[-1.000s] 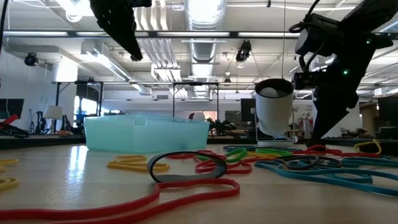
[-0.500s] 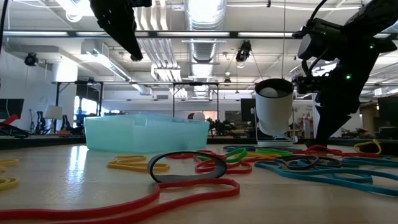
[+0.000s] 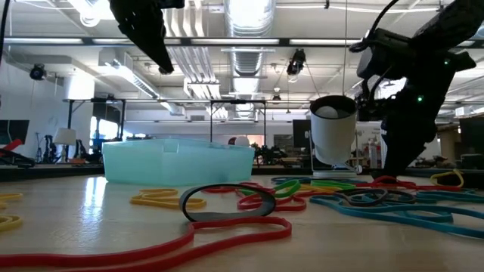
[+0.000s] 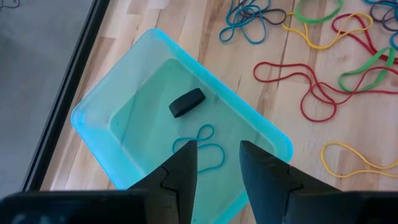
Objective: Pick and place rubber bands into bin
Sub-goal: Put the black rubber band into the green bin
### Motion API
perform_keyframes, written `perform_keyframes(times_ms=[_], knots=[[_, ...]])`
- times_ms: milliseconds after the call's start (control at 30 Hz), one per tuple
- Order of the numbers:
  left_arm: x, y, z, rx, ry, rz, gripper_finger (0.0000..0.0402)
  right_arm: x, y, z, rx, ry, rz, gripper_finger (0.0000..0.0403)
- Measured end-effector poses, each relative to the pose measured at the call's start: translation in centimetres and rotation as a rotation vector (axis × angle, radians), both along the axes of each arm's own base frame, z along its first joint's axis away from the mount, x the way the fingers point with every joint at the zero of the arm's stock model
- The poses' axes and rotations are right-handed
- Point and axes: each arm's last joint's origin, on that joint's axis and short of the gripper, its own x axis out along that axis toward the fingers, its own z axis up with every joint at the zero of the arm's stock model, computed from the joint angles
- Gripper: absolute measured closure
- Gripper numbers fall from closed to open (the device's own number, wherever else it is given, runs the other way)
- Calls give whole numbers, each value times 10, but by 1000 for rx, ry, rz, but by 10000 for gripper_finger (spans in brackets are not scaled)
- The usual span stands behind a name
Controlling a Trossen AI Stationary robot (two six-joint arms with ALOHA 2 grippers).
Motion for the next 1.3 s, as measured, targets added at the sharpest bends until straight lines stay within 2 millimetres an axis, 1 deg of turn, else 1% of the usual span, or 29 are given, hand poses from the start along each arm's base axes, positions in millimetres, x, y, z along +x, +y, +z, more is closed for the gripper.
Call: perform_keyframes(times_ms=[133, 233, 467, 567, 667, 700, 967, 1067, 1200, 1300], knots=[[0, 0, 0, 0, 1, 0, 296, 8, 0, -6, -14, 54, 21, 238], [0, 0, 0, 0, 1, 0, 296, 13, -1, -5, -39, 67, 47, 250], [0, 0, 0, 0, 3, 0, 296, 18, -2, 14, -79, -18, 71, 309], [0, 0, 0, 0, 2, 0, 296, 16, -1, 15, -73, -11, 89, 341], [0, 0, 0, -1, 0, 2, 296, 16, -2, 16, -76, -13, 93, 381], [0, 0, 0, -4, -1, 5, 296, 16, -1, 16, -77, -9, 98, 387], [0, 0, 0, 11, 7, -16, 296, 14, -1, 17, -81, -4, 112, 394], [0, 0, 0, 18, 7, -16, 296, 13, -1, 20, -85, -17, 119, 394], [0, 0, 1, 24, 5, -10, 296, 13, 0, 28, -106, -66, 153, 394], [0, 0, 1, 24, 5, -9, 296, 16, 2, 37, -133, -147, 190, 394]])
